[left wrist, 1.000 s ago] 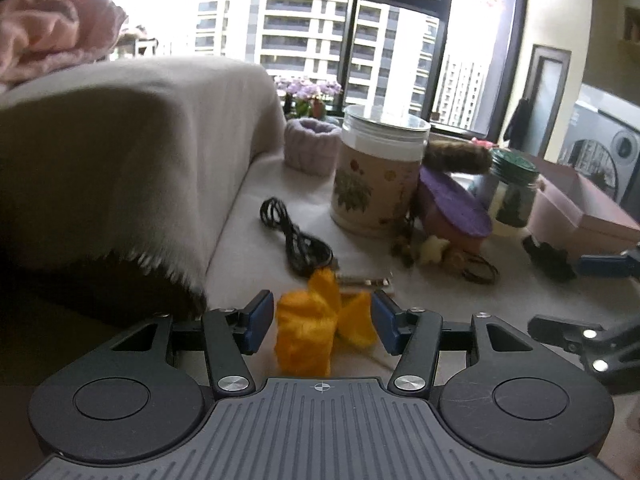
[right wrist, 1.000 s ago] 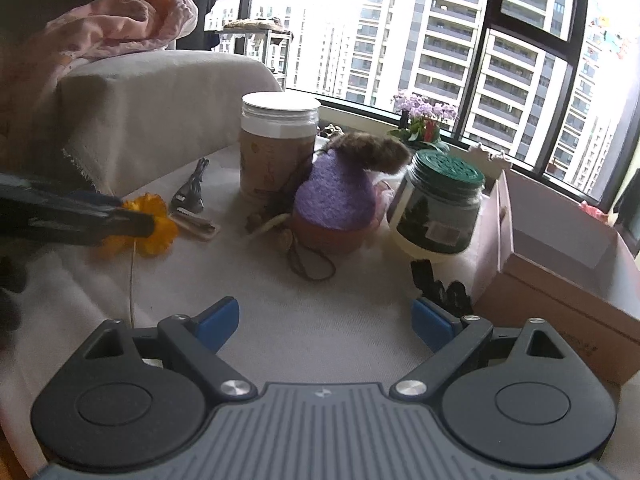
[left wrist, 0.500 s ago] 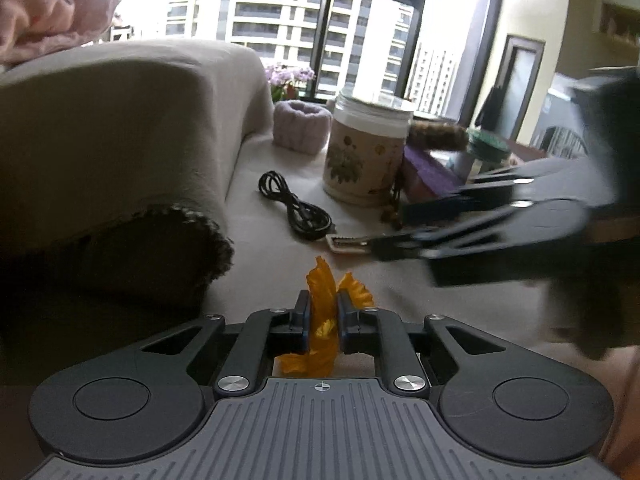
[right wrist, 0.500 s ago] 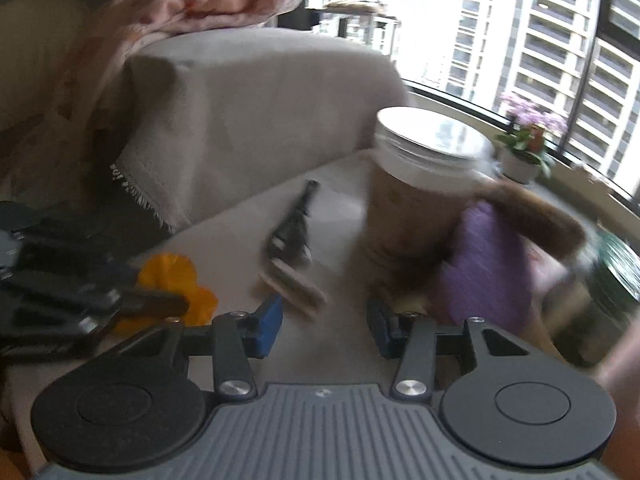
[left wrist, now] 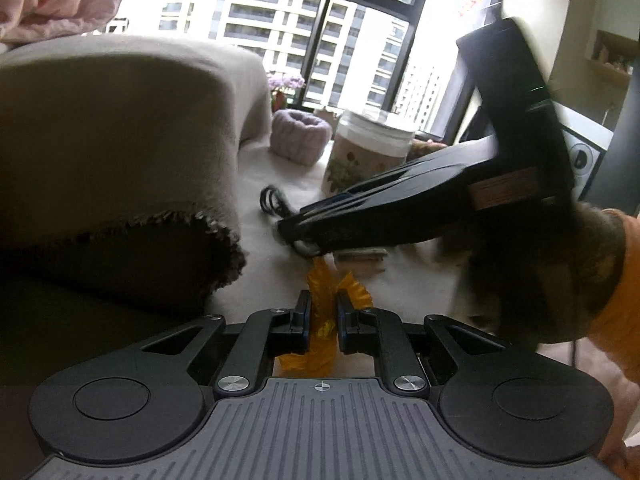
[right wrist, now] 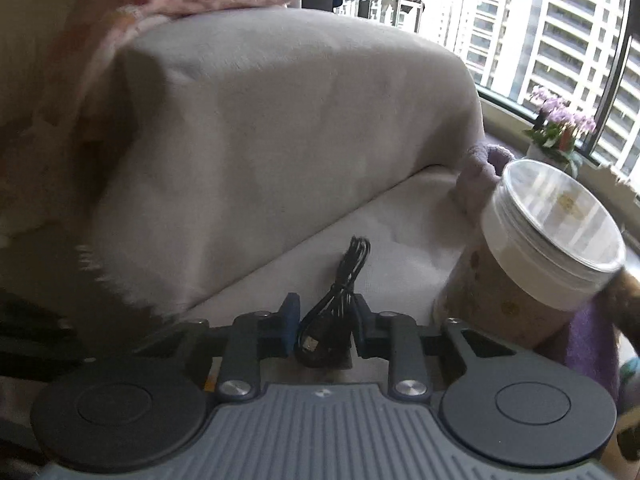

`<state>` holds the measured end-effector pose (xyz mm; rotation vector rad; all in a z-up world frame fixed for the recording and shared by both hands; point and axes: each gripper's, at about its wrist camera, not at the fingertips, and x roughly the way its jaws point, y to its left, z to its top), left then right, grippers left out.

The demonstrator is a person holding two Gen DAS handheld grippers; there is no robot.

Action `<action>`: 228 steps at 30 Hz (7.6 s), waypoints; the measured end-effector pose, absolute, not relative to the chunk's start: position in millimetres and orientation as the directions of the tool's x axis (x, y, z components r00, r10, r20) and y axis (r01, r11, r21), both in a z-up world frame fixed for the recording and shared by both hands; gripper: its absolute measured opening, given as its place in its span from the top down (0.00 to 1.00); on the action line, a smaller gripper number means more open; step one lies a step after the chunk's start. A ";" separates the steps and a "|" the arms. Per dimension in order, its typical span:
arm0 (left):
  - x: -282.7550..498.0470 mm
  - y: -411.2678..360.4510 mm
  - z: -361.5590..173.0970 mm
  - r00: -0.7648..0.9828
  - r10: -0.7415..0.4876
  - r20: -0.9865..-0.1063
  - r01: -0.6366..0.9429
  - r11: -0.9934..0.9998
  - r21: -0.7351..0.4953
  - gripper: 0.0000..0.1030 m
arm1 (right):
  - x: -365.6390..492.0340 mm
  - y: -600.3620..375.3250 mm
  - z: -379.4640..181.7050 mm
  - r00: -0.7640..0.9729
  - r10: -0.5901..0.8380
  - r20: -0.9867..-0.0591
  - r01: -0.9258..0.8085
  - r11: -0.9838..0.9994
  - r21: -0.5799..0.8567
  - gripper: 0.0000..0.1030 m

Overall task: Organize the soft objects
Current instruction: 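Put the flower in the pink box with left tool while right tool adds black clip, then grasp the metal clip card with left tool while right tool grasps the star keychain, then carry both items over the pink box and open both tools to drop them, then grasp the purple fuzzy scrunchie with the right tool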

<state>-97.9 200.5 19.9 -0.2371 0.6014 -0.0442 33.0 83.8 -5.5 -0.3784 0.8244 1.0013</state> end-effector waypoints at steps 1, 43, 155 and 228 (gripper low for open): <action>-98.9 197.8 22.8 0.827 -0.111 -0.552 -0.023 0.973 -0.230 0.85 | 29.6 75.5 2.6 0.285 0.597 -0.750 -0.857 0.509 0.080 0.90; 204.5 -5.3 66.4 0.685 -0.526 -0.503 0.421 0.850 -0.317 0.76 | 138.6 -290.3 92.6 0.735 0.289 -0.613 -0.344 0.938 0.030 0.54; 180.3 -82.9 88.3 0.671 -0.458 -0.584 0.414 0.884 -0.217 0.76 | 180.0 -264.7 127.2 0.715 0.318 -0.623 -0.379 0.925 0.037 0.74; -20.4 206.5 32.3 0.839 -0.187 -0.511 0.009 0.944 -0.330 0.76 | 158.9 189.8 56.8 0.073 0.231 -0.970 -0.872 0.487 0.050 1.00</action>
